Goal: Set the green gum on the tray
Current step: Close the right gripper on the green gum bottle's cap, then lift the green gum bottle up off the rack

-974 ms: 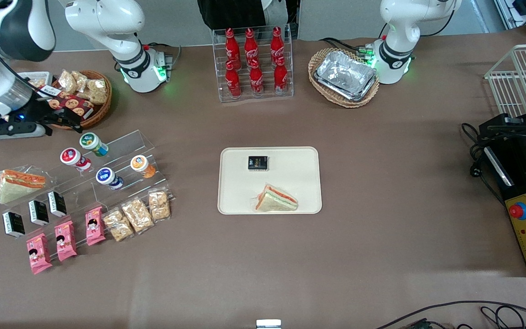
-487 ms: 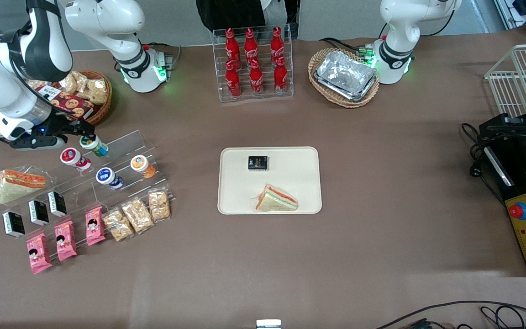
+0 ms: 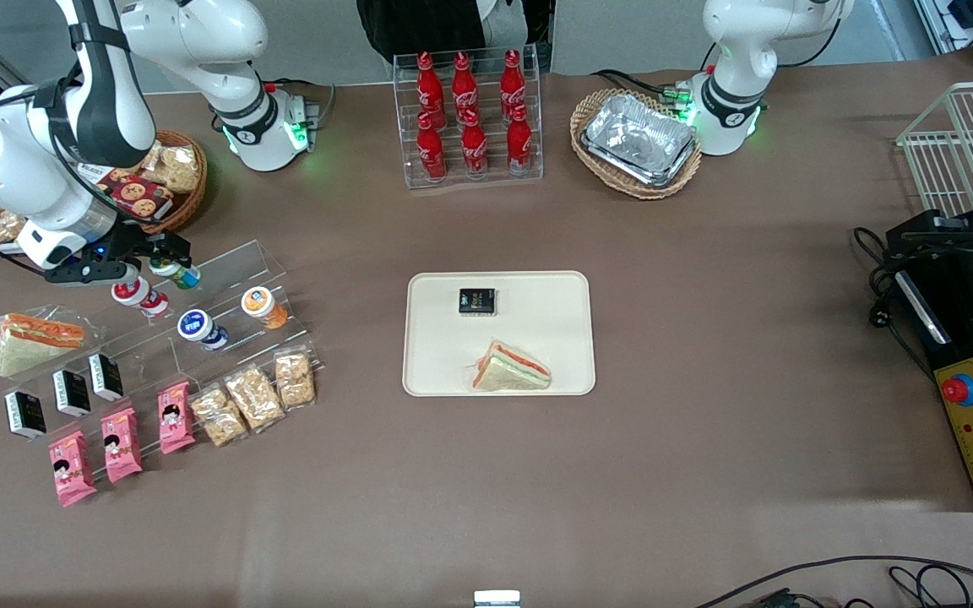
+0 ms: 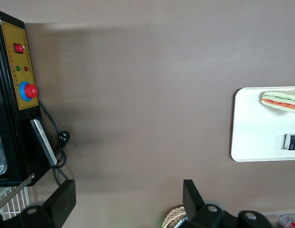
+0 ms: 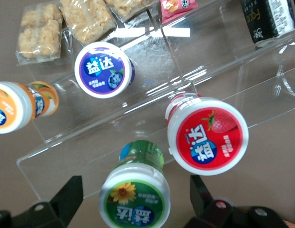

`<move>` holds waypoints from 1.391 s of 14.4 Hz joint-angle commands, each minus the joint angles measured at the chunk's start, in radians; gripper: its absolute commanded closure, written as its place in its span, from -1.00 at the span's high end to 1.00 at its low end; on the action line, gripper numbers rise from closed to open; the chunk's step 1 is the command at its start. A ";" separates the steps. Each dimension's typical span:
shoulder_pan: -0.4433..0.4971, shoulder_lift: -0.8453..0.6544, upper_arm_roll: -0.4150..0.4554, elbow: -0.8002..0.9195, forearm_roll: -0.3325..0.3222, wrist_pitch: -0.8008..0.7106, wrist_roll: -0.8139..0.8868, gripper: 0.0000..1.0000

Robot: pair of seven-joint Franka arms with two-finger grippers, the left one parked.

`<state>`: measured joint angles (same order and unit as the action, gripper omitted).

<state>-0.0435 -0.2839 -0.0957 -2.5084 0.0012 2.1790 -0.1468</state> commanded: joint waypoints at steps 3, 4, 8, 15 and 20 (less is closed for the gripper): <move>0.002 -0.012 -0.004 -0.027 0.011 0.033 -0.010 0.97; 0.005 -0.011 -0.004 -0.027 0.011 0.033 -0.007 0.93; 0.008 -0.006 -0.003 -0.027 0.011 0.039 0.001 0.42; 0.007 -0.003 -0.003 -0.020 0.008 0.047 0.003 -0.01; 0.010 -0.064 0.040 0.202 -0.003 -0.241 0.000 -0.03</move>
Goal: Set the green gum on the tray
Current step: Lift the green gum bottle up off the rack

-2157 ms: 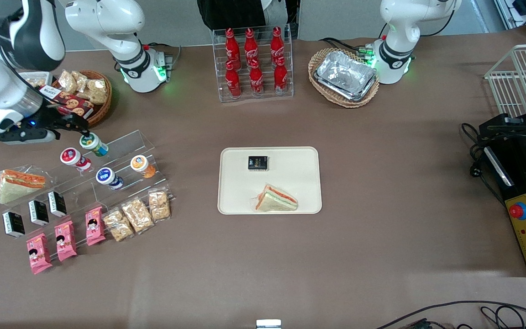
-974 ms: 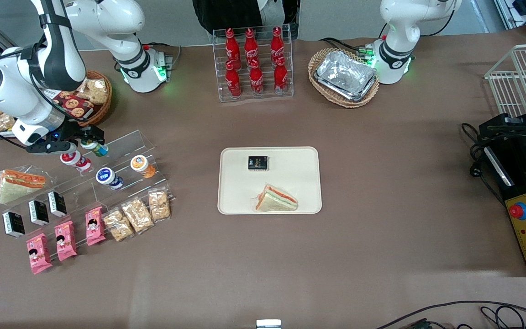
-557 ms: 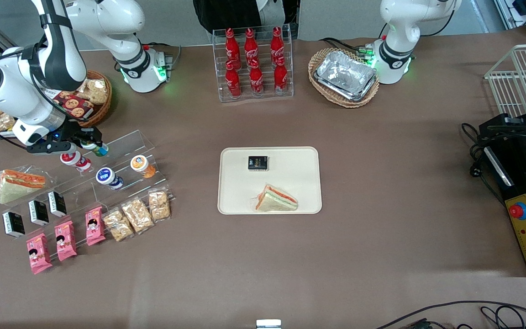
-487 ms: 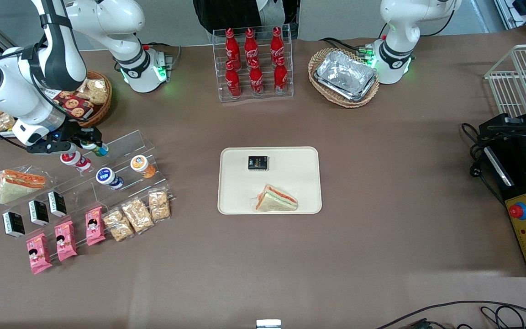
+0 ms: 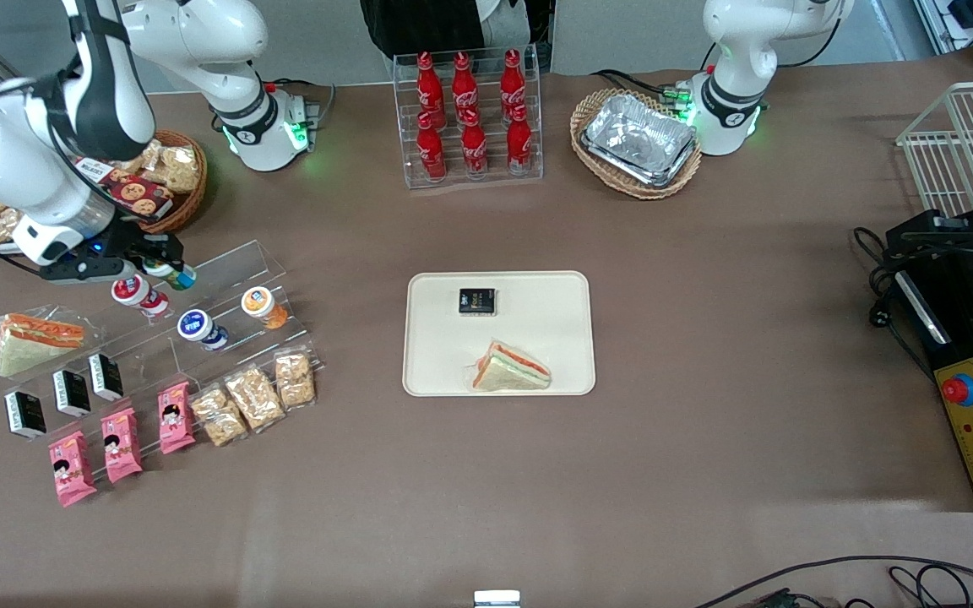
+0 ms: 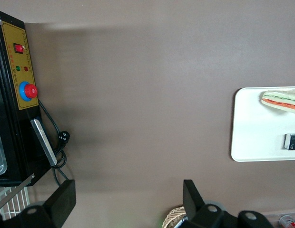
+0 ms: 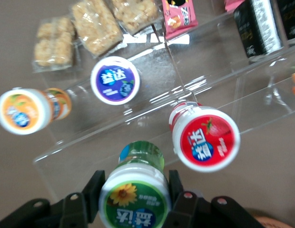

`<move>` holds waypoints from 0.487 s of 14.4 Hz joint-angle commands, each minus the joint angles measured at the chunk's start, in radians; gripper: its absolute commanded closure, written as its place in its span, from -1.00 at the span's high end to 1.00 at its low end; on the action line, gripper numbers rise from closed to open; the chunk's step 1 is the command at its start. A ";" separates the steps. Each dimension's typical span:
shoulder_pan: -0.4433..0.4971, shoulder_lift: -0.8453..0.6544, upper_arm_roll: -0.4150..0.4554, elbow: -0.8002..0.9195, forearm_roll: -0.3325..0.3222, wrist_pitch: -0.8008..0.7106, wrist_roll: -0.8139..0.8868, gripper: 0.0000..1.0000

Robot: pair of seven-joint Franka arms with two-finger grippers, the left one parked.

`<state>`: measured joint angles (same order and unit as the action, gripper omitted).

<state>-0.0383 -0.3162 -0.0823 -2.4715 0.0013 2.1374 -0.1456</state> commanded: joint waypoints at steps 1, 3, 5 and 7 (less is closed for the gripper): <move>0.003 -0.024 0.045 0.251 -0.004 -0.290 0.000 -0.03; 0.003 0.012 0.049 0.409 -0.015 -0.404 -0.002 -0.03; 0.004 0.064 0.050 0.529 -0.015 -0.448 -0.005 -0.03; 0.020 0.136 0.053 0.656 -0.001 -0.517 0.004 -0.03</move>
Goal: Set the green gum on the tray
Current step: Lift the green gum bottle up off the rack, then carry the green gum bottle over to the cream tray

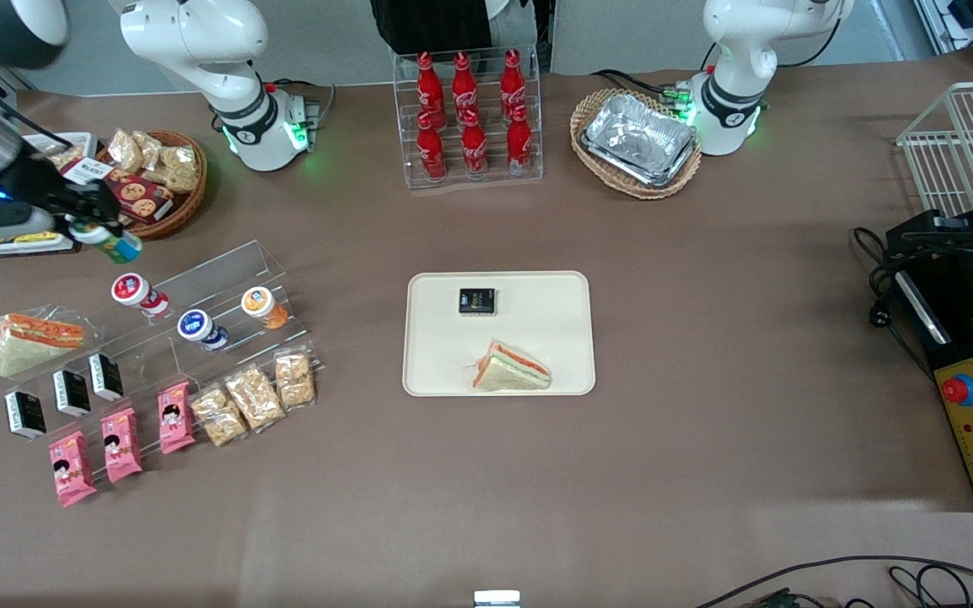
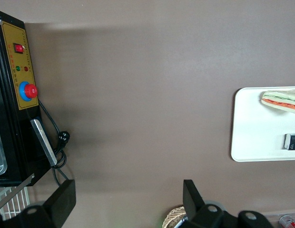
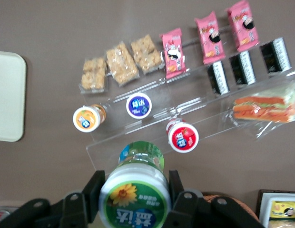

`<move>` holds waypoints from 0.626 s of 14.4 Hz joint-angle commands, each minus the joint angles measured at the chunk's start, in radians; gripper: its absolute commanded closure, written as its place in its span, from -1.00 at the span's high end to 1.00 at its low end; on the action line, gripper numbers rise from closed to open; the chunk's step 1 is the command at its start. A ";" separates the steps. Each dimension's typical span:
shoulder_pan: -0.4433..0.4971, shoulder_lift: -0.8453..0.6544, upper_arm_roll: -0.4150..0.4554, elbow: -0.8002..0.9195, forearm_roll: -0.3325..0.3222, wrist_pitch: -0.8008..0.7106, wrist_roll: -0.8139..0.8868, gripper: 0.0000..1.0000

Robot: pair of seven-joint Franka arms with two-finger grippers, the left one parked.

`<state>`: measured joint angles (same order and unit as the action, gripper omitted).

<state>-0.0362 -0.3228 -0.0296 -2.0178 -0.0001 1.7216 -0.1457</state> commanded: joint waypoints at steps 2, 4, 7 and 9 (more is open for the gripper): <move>0.094 0.195 0.000 0.275 0.021 -0.120 0.130 -0.03; 0.236 0.235 -0.001 0.312 0.019 -0.123 0.317 -0.03; 0.398 0.315 -0.001 0.336 0.020 -0.108 0.541 -0.03; 0.491 0.376 -0.001 0.344 0.023 -0.050 0.703 -0.03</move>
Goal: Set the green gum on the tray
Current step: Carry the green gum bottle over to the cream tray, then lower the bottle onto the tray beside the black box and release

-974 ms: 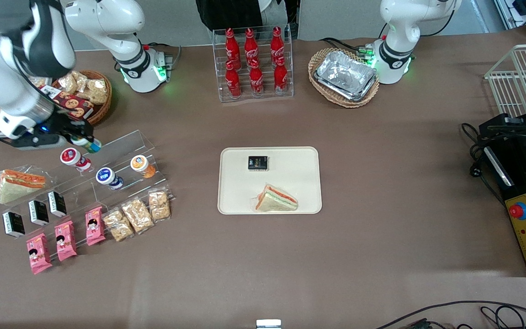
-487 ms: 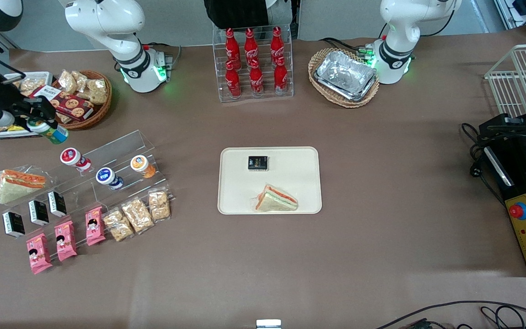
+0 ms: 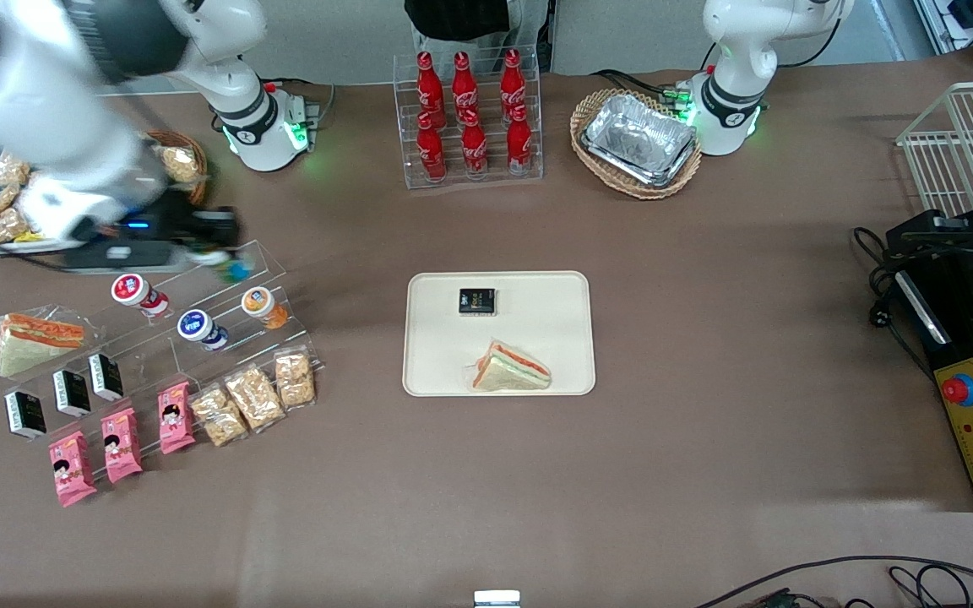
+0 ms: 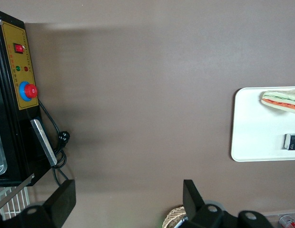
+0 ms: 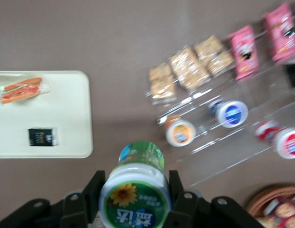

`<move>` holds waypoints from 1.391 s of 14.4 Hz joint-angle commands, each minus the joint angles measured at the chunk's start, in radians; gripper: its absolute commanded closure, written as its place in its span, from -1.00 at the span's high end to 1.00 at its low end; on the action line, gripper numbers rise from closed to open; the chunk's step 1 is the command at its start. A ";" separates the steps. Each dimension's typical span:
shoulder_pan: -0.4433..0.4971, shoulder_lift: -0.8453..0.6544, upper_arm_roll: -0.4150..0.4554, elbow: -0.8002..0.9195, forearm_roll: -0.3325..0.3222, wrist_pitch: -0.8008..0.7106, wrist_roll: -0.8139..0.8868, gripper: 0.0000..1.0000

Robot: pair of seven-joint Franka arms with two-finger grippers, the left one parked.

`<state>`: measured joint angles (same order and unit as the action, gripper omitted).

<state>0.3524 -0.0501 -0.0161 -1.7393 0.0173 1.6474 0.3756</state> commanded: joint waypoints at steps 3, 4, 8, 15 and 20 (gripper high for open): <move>0.229 0.205 -0.016 0.037 0.006 0.159 0.363 -0.03; 0.252 0.235 -0.016 0.017 0.007 0.210 0.391 -0.03; 0.312 0.355 -0.016 -0.092 0.007 0.472 0.486 -0.03; 0.385 0.469 -0.015 -0.282 0.020 0.799 0.497 -0.18; 0.402 0.484 -0.015 -0.293 0.021 0.821 0.512 0.53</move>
<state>0.7484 0.4408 -0.0213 -2.0101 0.0224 2.4468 0.8673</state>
